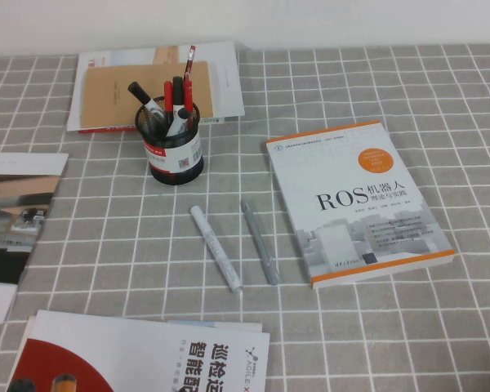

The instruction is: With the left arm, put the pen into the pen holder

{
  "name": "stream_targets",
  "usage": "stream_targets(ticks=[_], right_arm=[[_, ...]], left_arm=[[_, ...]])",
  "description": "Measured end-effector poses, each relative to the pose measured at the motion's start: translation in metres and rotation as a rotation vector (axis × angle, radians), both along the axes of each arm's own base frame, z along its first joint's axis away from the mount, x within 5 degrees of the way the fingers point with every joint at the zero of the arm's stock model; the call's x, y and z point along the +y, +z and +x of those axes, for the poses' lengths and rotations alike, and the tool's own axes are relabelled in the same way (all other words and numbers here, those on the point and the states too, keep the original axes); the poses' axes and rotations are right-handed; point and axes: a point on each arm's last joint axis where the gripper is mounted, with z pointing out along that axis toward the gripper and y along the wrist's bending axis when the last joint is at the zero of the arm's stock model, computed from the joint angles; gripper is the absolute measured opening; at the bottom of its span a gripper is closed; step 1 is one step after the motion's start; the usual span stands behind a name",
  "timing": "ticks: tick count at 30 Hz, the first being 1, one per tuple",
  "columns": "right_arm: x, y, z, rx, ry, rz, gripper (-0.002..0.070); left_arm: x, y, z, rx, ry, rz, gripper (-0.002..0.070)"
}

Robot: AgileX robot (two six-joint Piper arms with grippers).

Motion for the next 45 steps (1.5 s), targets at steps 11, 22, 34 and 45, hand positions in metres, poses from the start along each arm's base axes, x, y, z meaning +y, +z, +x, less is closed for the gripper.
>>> stream_targets(ticks=[11, 22, 34, 45], right_arm=[[0.0000, 0.0000, 0.0000, 0.000, 0.000, 0.000, -0.0015], [0.0000, 0.0000, 0.0000, 0.000, 0.000, 0.000, -0.0015], [0.0000, 0.0000, 0.0000, 0.000, 0.000, 0.000, -0.0015], [0.0000, 0.0000, 0.0000, 0.000, 0.000, 0.000, -0.0015]], left_arm=[[0.0000, 0.0000, 0.0000, 0.000, 0.000, 0.000, 0.0000], [0.0000, 0.0000, 0.0000, 0.000, 0.000, 0.000, 0.0000], [0.0000, 0.0000, 0.0000, 0.000, 0.000, 0.000, 0.0000], [-0.0005, 0.0039, 0.0011, -0.043, 0.001, -0.023, 0.0000]])
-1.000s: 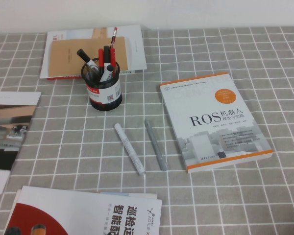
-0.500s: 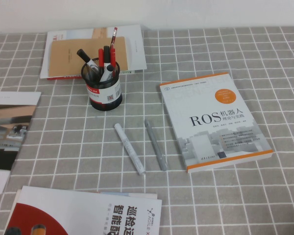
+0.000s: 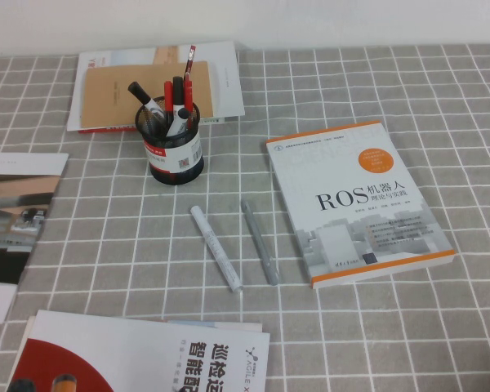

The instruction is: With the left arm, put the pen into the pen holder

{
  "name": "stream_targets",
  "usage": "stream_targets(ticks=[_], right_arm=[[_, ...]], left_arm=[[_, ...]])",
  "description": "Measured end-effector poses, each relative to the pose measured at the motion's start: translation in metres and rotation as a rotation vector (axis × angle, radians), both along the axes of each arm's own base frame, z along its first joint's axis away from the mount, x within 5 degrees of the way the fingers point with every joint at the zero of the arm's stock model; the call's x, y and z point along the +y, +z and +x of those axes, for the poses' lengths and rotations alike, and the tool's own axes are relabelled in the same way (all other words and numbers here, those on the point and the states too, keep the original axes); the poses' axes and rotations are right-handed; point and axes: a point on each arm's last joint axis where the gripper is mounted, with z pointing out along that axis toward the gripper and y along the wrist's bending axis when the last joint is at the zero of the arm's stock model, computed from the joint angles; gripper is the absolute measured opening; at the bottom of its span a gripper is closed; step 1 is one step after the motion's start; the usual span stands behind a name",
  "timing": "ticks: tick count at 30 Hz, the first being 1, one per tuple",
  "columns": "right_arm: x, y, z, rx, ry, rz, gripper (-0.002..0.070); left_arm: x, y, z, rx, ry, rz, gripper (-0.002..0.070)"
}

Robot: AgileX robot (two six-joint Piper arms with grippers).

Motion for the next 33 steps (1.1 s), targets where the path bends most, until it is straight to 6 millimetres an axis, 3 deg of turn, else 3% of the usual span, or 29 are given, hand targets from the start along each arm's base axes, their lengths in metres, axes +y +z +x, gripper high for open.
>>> stream_targets(ticks=[5, 16, 28, 33], right_arm=[[0.000, 0.000, 0.000, 0.000, 0.000, 0.000, -0.0015], [0.000, 0.000, 0.000, 0.000, 0.000, 0.000, -0.0015], [0.000, 0.000, 0.000, 0.000, 0.000, 0.000, -0.0015], [0.000, 0.000, 0.000, 0.000, 0.000, 0.000, -0.0015]], left_arm=[[-0.001, 0.008, 0.002, -0.082, 0.007, -0.074, 0.0000], [-0.002, 0.016, 0.003, -0.139, 0.064, -0.482, 0.0000], [-0.003, 0.016, 0.003, -0.099, 0.078, -0.560, 0.0000], [-0.006, 0.036, 0.009, 0.048, 0.087, -0.557, 0.0000]])
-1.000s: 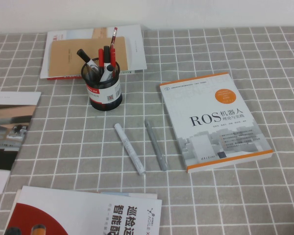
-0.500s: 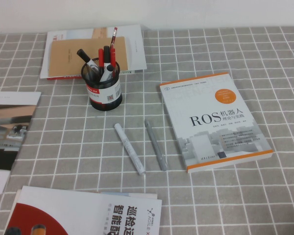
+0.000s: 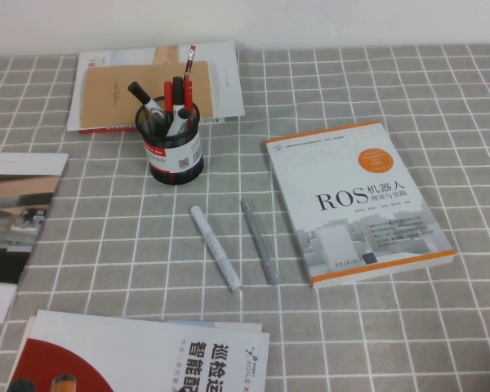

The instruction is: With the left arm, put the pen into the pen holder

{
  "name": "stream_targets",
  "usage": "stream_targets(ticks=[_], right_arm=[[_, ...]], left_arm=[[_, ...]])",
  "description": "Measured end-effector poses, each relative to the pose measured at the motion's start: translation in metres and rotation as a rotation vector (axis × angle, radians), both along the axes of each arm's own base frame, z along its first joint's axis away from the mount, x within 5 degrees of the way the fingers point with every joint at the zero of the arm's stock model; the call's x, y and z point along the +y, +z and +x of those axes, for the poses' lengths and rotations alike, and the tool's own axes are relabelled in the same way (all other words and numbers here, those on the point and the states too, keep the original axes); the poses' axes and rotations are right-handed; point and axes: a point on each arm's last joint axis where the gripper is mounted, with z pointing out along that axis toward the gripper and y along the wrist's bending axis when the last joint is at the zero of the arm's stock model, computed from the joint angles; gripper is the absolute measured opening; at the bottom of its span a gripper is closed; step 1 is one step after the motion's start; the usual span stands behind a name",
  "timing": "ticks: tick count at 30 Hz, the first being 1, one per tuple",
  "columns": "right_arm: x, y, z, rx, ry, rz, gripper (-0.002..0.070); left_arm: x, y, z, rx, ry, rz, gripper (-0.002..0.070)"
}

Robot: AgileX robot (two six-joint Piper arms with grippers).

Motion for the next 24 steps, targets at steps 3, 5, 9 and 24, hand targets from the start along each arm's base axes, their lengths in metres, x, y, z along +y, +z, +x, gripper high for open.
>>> stream_targets(ticks=[3, 5, 9, 24], right_arm=[[0.000, 0.000, 0.000, 0.000, 0.000, 0.000, -0.0015], [0.000, 0.000, 0.000, 0.000, 0.000, 0.000, -0.0015], [0.000, 0.000, 0.000, 0.000, 0.000, 0.000, -0.0015], [0.000, 0.000, 0.000, 0.000, 0.000, 0.000, -0.0015]], left_arm=[[-0.002, 0.016, 0.007, 0.102, -0.027, 0.016, 0.0000], [-0.004, 0.026, 0.014, 0.167, -0.050, 0.041, 0.0000], [-0.009, 0.045, 0.032, 0.319, -0.135, 0.124, 0.0000], [-0.056, 0.045, 0.143, 0.603, -0.570, 0.302, 0.0000]])
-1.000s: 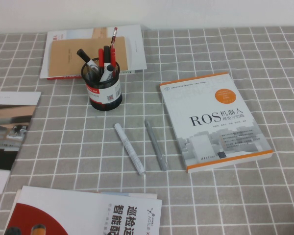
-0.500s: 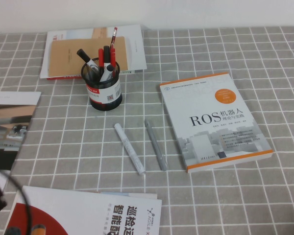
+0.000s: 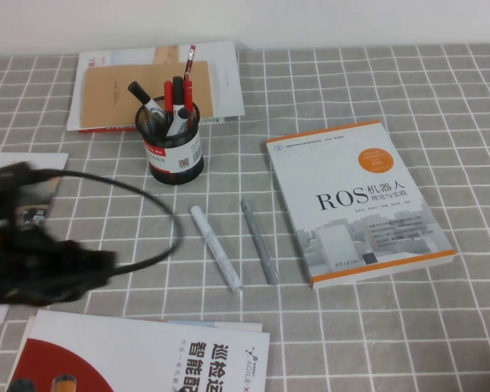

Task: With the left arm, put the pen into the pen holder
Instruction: Pick up the pen on the table

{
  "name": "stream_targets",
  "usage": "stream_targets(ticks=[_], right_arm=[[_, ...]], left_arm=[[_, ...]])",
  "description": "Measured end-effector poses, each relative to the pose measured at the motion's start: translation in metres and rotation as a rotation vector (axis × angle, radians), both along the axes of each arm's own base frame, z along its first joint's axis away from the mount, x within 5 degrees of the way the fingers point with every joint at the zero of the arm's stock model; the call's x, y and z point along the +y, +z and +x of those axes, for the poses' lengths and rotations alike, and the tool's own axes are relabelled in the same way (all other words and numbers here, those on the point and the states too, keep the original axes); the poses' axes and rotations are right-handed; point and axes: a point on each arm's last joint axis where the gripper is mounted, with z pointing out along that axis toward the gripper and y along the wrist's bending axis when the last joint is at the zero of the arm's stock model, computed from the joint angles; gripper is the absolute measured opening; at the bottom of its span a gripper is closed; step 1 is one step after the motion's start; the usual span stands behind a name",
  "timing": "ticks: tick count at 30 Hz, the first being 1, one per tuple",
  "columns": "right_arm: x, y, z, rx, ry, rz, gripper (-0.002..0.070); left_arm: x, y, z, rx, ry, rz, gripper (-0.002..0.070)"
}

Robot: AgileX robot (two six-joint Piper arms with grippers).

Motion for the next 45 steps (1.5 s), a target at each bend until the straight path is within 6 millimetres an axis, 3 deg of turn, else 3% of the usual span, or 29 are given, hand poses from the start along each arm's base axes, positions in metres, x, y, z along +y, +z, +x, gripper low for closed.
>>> stream_targets(ticks=[4, 11, 24, 30, 33, 38, 45], right_arm=[[0.000, 0.000, 0.000, 0.000, 0.000, 0.000, -0.0015], [0.000, 0.000, 0.000, 0.000, 0.000, 0.000, -0.0015], [0.000, 0.000, 0.000, 0.000, 0.000, 0.000, -0.0015], [0.000, 0.000, 0.000, 0.000, 0.000, 0.000, -0.0015], [0.000, 0.000, 0.000, 0.000, 0.000, 0.000, -0.0015], [0.000, 0.000, 0.000, 0.000, 0.000, 0.000, -0.0015], [0.000, 0.000, 0.000, 0.000, 0.000, 0.000, -0.0015]], left_arm=[[-0.038, -0.014, 0.025, 0.067, -0.121, 0.017, 0.0000], [-0.103, -0.018, 0.060, 0.120, -0.258, 0.064, 0.0000], [-0.168, -0.020, 0.085, 0.236, -0.320, 0.147, 0.0000], [-0.179, -0.031, 0.089, 0.262, -0.355, 0.183, 0.0017], [-0.179, -0.033, 0.092, 0.247, -0.380, 0.214, 0.0100], [-0.176, -0.034, 0.095, 0.252, -0.305, 0.237, 0.0330], [-0.162, -0.044, 0.112, 0.323, -0.035, 0.235, 0.0388]])
